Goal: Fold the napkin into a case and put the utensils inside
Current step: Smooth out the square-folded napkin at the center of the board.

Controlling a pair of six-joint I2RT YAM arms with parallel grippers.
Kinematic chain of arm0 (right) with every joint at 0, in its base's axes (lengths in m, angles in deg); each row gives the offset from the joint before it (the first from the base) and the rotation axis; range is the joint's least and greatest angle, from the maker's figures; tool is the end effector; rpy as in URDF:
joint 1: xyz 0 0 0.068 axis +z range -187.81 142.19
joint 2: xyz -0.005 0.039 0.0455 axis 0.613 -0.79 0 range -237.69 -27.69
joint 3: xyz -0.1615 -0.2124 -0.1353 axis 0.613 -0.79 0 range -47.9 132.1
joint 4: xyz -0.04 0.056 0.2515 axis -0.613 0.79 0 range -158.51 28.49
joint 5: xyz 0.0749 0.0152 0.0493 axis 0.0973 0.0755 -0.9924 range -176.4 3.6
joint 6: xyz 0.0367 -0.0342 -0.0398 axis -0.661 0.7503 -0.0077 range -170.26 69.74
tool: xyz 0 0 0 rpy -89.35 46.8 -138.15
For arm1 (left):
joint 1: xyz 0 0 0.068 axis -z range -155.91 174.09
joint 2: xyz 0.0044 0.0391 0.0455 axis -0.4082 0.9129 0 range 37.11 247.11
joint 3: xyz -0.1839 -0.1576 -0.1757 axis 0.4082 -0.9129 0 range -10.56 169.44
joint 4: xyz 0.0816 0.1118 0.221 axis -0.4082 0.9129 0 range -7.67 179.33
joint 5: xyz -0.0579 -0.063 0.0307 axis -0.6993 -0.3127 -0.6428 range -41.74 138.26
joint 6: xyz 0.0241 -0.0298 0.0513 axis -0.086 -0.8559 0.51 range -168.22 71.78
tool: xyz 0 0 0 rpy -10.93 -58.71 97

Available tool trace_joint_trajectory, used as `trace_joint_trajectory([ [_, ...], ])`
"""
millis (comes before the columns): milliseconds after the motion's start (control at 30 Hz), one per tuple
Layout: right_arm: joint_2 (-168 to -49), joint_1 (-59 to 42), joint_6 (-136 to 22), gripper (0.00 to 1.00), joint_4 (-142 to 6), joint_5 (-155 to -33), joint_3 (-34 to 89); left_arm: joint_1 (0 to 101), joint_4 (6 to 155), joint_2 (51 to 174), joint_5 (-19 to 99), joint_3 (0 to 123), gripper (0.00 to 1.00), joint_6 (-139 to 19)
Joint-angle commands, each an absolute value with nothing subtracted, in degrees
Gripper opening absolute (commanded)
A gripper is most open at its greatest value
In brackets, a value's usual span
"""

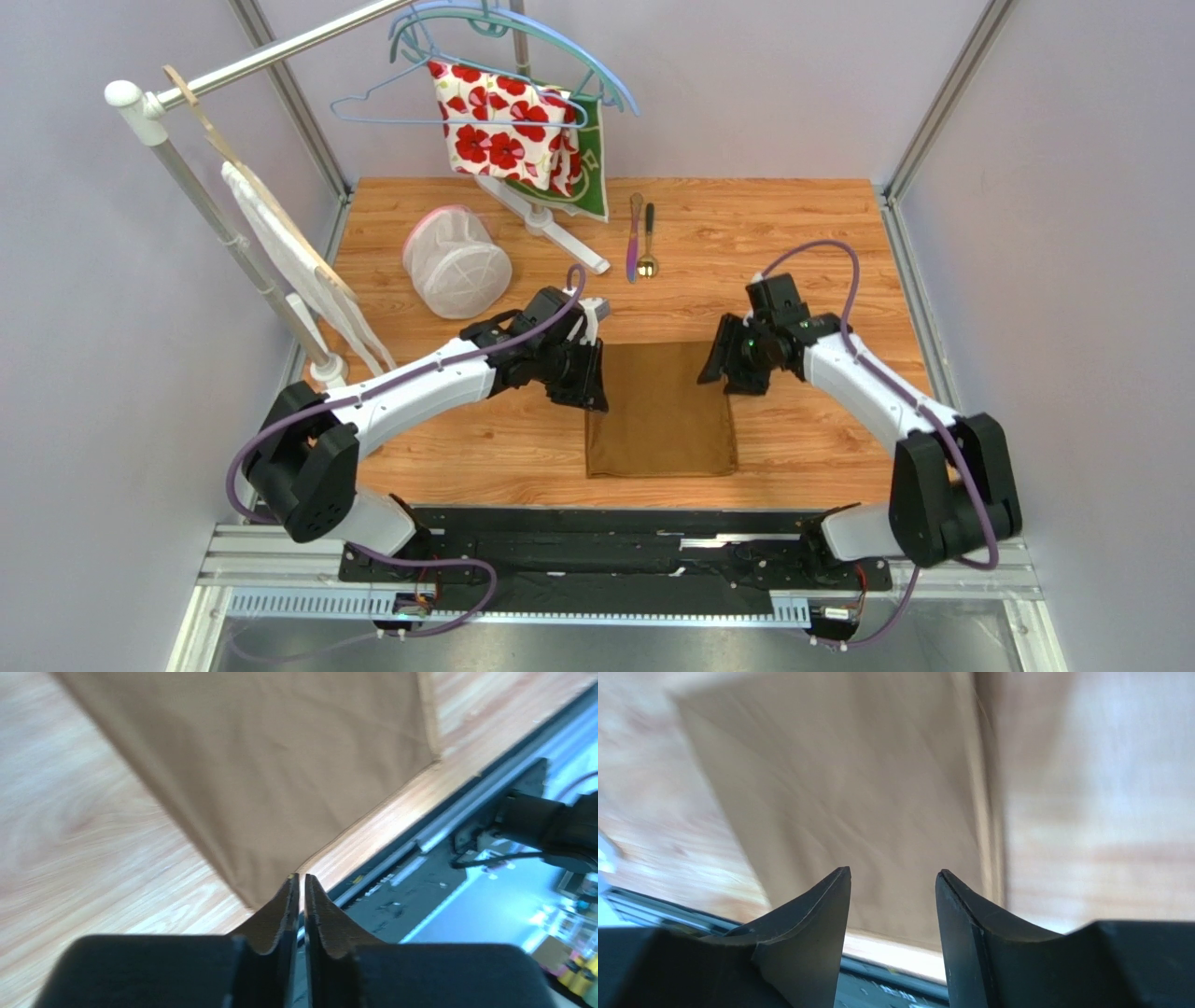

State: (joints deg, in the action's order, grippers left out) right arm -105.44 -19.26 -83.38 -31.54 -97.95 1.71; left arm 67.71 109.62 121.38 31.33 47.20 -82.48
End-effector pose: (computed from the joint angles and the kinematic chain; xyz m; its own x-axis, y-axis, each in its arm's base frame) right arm 0.2372 0.0899 0.2244 -0.9342 0.2512 -0.2532 0.1420 0.9132 0.3819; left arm 0.2129 -0.2230 0.2499 -0.9244 0.1371 -0.3559 0.3195 0.7877 -0.5267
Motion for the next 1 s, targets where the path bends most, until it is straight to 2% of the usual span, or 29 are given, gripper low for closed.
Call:
trace_joint_trajectory([
  [0,-114.84,-21.02,-80.49,0.51,-37.22,-102.74,12.37,67.78,107.04,125.42,24.72,44.22,0.11,-84.16],
  [100,-120.65,-22.51,-79.26,0.49,-38.71,-104.15,16.07,67.78,100.09,127.54,21.98,38.33,0.09,-86.53],
  [233,-127.26,-24.54,-76.72,0.48,-40.56,-104.25,18.54,67.86,94.91,129.22,24.34,33.13,0.08,-86.37],
  [467,-132.54,-24.72,-70.03,0.51,-41.0,-99.41,20.14,67.95,97.18,128.35,28.93,33.12,0.11,-82.68],
  [500,-131.85,-24.8,-69.86,0.52,-41.0,-99.58,19.78,67.95,97.44,126.34,28.84,33.55,0.12,-82.24],
  [600,-127.02,-24.8,-70.38,0.55,-39.86,-96.53,17.76,67.95,103.75,121.86,30.24,36.37,0.25,-81.1],
  [700,-121.13,-24.71,-73.7,0.59,-35.21,-91.44,15.66,68.04,105.88,117.99,29.54,38.65,0.3,-80.57],
  [833,-110.69,-24.71,-78.97,0.61,-29.41,-93.16,7.32,70.32,106.15,115.69,31.72,40.33,0.3,-79.33],
  [967,-96.0,-24.28,-86.37,0.62,-30.89,-101.24,-6.21,71.46,101.85,115.33,31.21,37.97,0.25,-81.35],
])
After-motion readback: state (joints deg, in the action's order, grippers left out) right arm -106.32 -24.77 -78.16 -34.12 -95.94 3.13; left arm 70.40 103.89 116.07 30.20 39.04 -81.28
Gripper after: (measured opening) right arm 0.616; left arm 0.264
